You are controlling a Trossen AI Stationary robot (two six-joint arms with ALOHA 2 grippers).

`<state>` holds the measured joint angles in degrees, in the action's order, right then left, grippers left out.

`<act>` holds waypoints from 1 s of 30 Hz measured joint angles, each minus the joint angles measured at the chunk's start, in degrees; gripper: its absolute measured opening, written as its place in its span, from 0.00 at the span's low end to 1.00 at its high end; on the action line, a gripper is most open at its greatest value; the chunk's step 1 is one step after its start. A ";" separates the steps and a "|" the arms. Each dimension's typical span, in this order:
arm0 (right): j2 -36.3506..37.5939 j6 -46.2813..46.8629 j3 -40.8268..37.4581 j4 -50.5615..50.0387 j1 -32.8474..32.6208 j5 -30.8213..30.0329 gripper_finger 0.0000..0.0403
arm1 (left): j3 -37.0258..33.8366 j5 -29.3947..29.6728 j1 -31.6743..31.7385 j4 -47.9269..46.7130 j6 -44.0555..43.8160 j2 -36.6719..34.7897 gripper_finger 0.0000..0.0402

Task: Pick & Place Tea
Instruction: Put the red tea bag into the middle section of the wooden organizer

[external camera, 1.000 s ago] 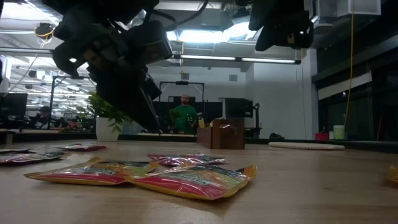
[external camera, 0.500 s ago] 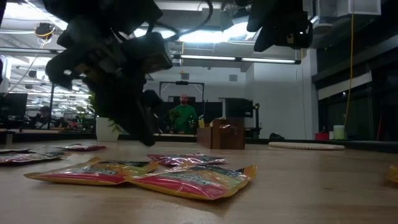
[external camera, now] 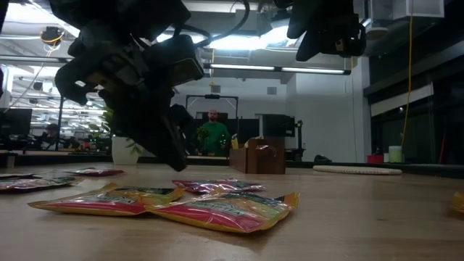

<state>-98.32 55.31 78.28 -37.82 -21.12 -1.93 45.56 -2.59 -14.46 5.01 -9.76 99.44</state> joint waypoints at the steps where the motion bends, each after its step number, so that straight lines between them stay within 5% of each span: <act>1: 0.01 0.01 0.00 0.00 0.00 0.00 0.34 | 0.00 0.02 0.00 0.01 0.00 0.00 0.00; 12: 0.01 0.73 0.02 -0.17 0.00 -0.02 0.34 | 0.39 -2.61 0.37 3.58 0.44 5.09 0.00; 21: -0.40 11.39 0.04 -1.38 0.32 -1.99 0.34 | 0.27 -2.48 0.42 4.70 -0.48 5.35 0.00; 30: -5.46 10.37 0.09 0.99 2.76 6.88 0.35 | 0.15 -2.27 0.42 5.21 -0.52 5.43 0.00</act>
<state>-103.78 65.68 78.37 -36.83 -18.37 4.95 45.71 -4.86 -14.04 10.22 -10.28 104.87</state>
